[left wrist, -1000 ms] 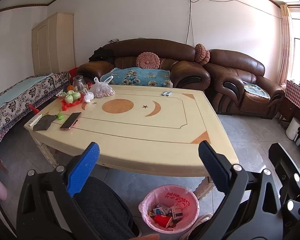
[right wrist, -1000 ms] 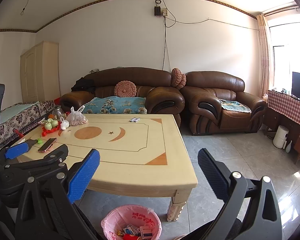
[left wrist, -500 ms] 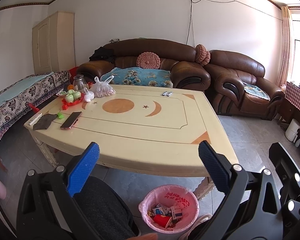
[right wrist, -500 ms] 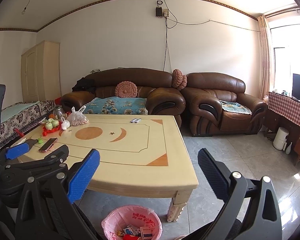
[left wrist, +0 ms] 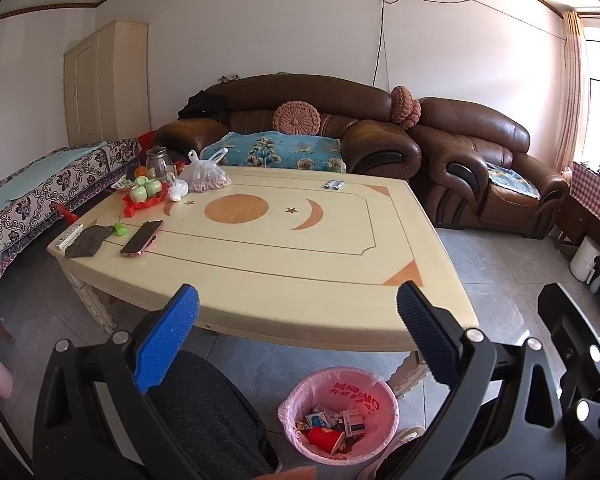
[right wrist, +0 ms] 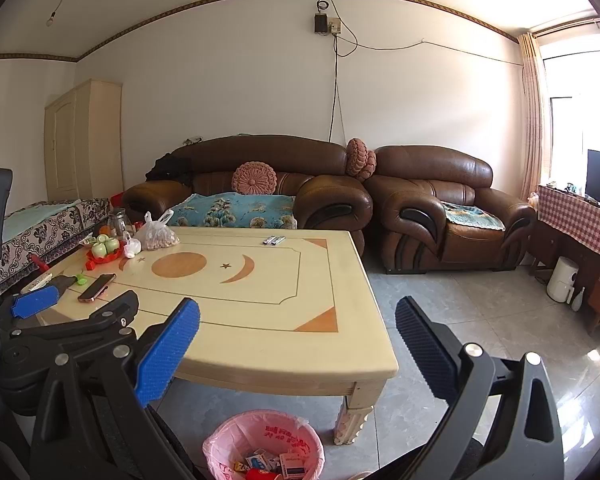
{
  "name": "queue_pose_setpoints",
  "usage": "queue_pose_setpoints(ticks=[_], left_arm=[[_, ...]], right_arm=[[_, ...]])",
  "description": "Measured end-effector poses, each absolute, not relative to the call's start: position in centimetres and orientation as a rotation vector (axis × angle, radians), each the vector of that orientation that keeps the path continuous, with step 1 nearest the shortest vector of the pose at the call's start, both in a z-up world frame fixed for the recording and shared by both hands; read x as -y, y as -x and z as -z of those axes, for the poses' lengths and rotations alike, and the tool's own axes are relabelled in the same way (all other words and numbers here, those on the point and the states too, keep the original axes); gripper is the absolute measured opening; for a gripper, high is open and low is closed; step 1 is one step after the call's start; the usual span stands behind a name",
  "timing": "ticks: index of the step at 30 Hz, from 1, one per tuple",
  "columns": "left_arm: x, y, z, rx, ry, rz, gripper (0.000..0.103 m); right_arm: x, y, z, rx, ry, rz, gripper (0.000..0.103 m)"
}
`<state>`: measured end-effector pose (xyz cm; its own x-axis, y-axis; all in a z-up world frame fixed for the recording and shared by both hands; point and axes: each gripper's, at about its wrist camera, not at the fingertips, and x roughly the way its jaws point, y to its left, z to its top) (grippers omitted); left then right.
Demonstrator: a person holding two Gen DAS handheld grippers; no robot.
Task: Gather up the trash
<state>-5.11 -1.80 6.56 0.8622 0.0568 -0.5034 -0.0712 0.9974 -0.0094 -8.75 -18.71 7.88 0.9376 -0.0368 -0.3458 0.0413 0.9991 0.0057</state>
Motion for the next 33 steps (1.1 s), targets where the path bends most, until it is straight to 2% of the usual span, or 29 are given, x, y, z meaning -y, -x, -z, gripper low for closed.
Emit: queue_pose_setpoints(ticks=[33], left_arm=[[1.57, 5.45, -7.02, -0.497, 0.014, -0.07, 0.097]], right_arm=[[18.6, 8.36, -7.99, -0.355, -0.003, 0.044, 0.096]])
